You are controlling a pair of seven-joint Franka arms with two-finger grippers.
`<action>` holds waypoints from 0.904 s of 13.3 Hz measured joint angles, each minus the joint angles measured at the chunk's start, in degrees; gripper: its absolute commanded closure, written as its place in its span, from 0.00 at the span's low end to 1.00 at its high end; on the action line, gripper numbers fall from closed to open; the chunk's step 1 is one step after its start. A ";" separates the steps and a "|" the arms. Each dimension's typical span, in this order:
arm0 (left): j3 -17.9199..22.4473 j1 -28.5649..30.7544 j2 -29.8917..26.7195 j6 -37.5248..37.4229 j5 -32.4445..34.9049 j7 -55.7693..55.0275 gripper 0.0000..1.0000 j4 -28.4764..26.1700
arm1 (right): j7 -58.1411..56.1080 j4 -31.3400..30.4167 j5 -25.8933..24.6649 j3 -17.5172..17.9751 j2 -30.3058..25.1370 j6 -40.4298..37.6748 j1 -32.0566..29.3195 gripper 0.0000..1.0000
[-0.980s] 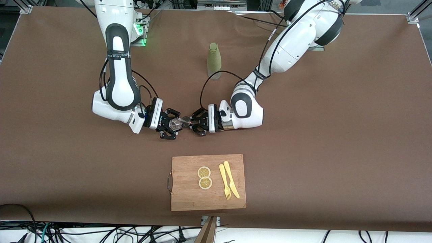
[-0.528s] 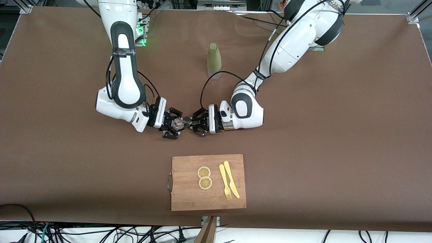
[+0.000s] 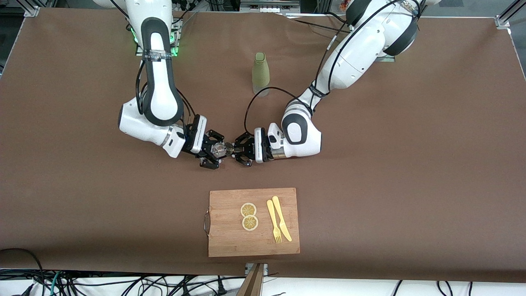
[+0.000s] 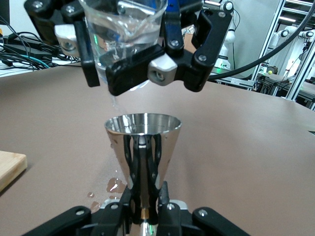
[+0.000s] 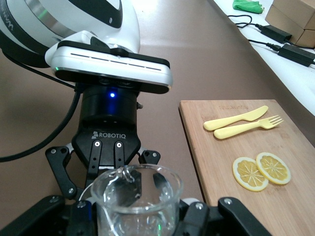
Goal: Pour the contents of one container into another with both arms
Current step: 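Tilt the glass cup with the right gripper, pouring liquid into the jigger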
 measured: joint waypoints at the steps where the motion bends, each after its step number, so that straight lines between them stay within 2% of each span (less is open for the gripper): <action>1: 0.01 0.01 0.00 0.00 0.00 -0.01 1.00 0.00 | 0.22 0.00 -0.05 -0.31 0.00 0.10 0.45 0.83; 12: 0.19 0.02 0.12 0.00 0.00 -0.05 1.00 0.00 | 0.45 -1.54 -0.25 -1.11 0.00 1.12 3.30 0.83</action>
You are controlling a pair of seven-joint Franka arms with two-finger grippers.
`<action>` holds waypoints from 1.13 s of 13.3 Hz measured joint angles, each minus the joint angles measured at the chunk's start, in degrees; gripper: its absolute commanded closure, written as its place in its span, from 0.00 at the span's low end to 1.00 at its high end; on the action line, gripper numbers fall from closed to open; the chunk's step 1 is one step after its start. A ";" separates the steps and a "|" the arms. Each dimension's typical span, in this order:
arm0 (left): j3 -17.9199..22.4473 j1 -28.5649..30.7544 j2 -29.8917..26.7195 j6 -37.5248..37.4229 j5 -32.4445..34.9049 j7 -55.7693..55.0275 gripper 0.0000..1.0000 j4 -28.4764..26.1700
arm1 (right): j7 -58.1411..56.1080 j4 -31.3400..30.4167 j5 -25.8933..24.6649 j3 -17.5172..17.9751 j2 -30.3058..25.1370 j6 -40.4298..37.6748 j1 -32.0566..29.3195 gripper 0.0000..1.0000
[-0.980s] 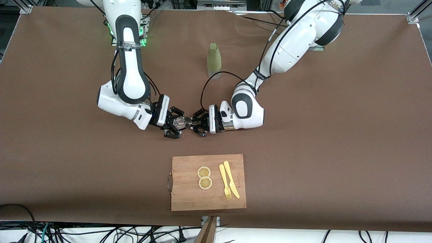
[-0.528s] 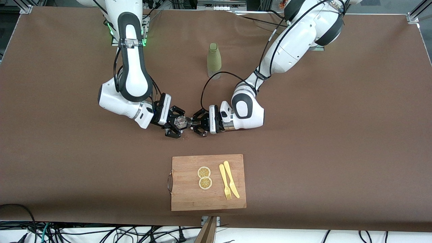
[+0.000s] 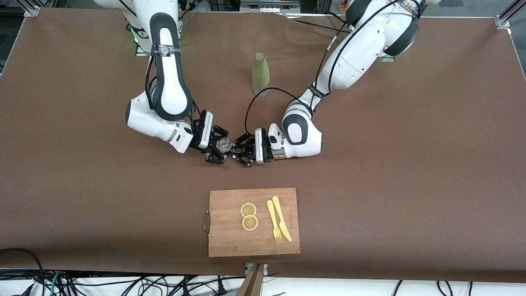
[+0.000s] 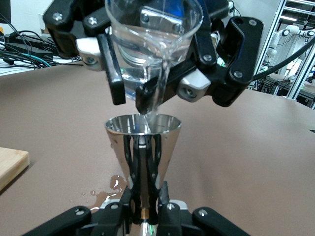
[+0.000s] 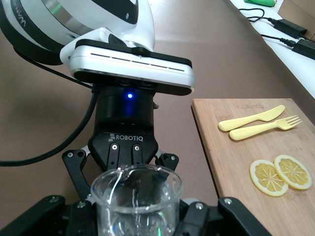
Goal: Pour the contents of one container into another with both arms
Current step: 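Tilt the glass cup with the right gripper, pouring liquid into the jigger, then carry the glass cup back with the right gripper while the left gripper withdraws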
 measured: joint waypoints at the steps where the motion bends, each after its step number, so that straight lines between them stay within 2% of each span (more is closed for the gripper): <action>1: 0.00 0.00 0.00 0.00 0.00 0.00 1.00 0.00 | 0.00 0.00 -0.01 -0.13 0.00 0.02 0.01 0.83; 7: 0.00 0.01 0.00 0.00 0.00 -1.18 1.00 0.34 | 2.78 0.20 -0.12 -1.24 -1.71 -2.40 -2.59 0.83; 12: 0.01 0.61 -0.17 0.00 0.00 -1.39 1.00 0.73 | 4.47 0.33 -0.78 -1.16 -5.50 -14.35 -9.07 0.83; 15: 0.05 1.99 -0.97 -0.36 0.03 -1.38 1.00 0.07 | 4.81 1.56 -2.77 0.15 -7.32 -20.95 -14.96 0.83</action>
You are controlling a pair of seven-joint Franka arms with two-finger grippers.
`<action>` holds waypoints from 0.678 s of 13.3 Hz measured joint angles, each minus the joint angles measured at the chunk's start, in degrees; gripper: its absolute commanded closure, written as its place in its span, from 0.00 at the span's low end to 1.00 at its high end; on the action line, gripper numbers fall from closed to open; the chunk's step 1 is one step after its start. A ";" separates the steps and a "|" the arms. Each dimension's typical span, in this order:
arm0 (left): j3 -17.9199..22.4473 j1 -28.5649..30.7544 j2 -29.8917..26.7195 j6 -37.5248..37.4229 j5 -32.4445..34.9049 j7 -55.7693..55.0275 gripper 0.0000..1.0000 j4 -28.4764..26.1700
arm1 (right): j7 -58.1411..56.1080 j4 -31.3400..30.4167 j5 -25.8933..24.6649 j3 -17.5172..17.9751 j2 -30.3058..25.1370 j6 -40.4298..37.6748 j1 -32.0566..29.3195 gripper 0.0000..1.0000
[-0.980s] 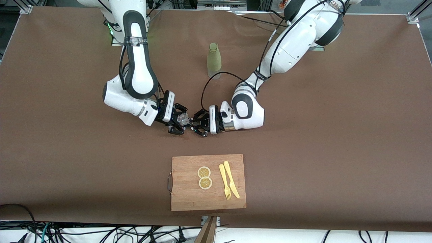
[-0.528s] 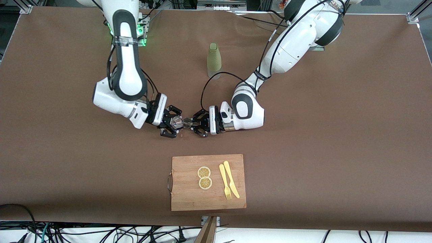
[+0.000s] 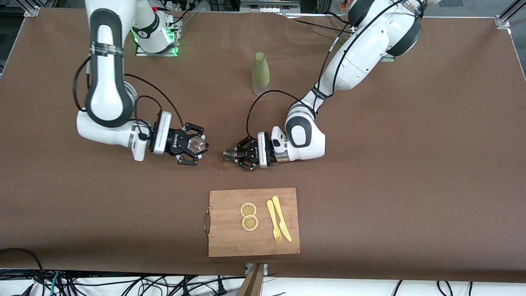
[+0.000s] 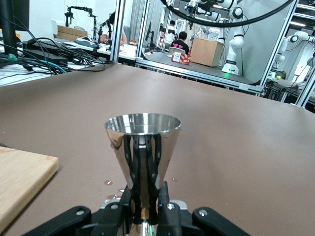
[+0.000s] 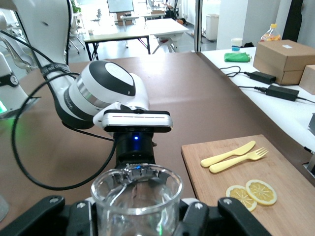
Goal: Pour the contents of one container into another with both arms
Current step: 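Carry the glass cup back with the right gripper while the left gripper withdraws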
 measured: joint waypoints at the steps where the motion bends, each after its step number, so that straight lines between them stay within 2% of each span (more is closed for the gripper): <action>1: 0.04 0.69 -0.72 -0.45 0.56 0.10 1.00 -0.96 | 0.07 0.57 -0.78 0.37 -0.44 -2.03 -1.98 0.83; 3: 0.12 3.17 -2.64 -2.60 2.69 1.36 1.00 -4.69 | 0.09 1.32 -1.97 1.14 -0.89 -5.36 -5.52 0.83; 5: 0.20 6.60 -4.37 -8.17 2.96 4.70 1.00 -9.29 | 0.09 2.39 -4.28 2.55 -0.93 -7.92 -9.33 0.83; 9: 0.24 11.76 -8.70 -11.42 2.98 7.91 1.00 -17.07 | -1.46 4.67 -10.47 8.68 -1.00 -11.64 -20.42 0.83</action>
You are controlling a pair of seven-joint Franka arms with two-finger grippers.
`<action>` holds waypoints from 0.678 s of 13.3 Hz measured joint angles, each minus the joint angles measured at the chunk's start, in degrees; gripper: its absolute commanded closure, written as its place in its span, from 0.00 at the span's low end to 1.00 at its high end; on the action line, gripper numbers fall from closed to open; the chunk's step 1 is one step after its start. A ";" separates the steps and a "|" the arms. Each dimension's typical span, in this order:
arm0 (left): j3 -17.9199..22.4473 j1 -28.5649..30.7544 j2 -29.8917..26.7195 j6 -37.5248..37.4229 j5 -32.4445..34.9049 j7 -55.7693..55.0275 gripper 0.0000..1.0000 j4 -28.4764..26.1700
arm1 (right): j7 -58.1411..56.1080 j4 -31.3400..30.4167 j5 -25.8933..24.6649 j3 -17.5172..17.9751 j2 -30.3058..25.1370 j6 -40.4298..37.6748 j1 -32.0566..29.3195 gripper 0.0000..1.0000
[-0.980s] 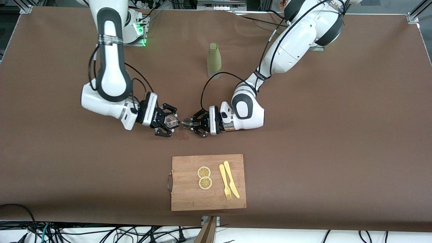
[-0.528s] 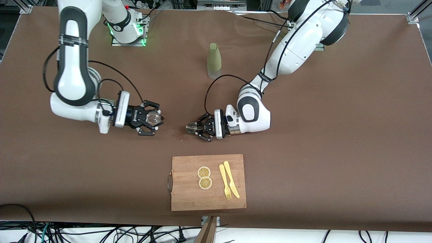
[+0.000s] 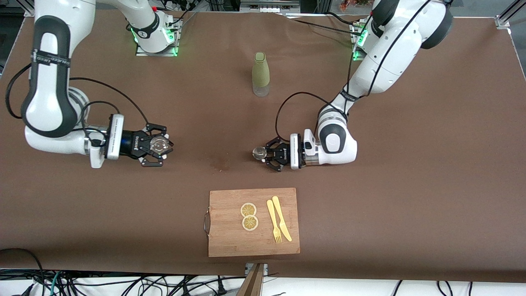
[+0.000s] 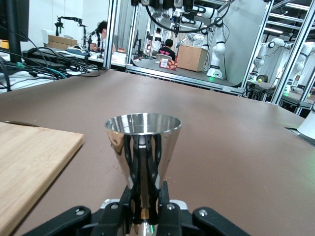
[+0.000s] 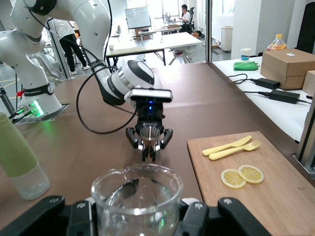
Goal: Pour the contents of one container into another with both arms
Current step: 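Carry the glass cup back with the right gripper while the left gripper withdraws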
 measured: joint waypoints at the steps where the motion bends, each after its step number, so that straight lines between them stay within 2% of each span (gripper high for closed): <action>1: 0.01 0.96 -1.37 -0.03 0.09 0.19 1.00 -1.71 | -1.24 0.14 -1.23 1.40 0.07 -0.56 -2.75 0.83; 3: 0.15 3.61 -4.24 -1.82 2.60 0.34 1.00 -5.55 | -4.55 0.16 -2.31 3.04 1.15 -2.38 -7.05 0.83; 6: 2.52 9.92 -7.53 -8.56 11.17 1.22 1.00 -10.63 | -10.42 0.62 -2.48 3.46 5.35 -5.16 -10.55 0.83; 9: 11.25 14.70 -8.70 -21.82 18.46 3.58 1.00 -12.53 | -15.98 2.75 -2.43 4.76 11.37 -8.65 -14.03 0.82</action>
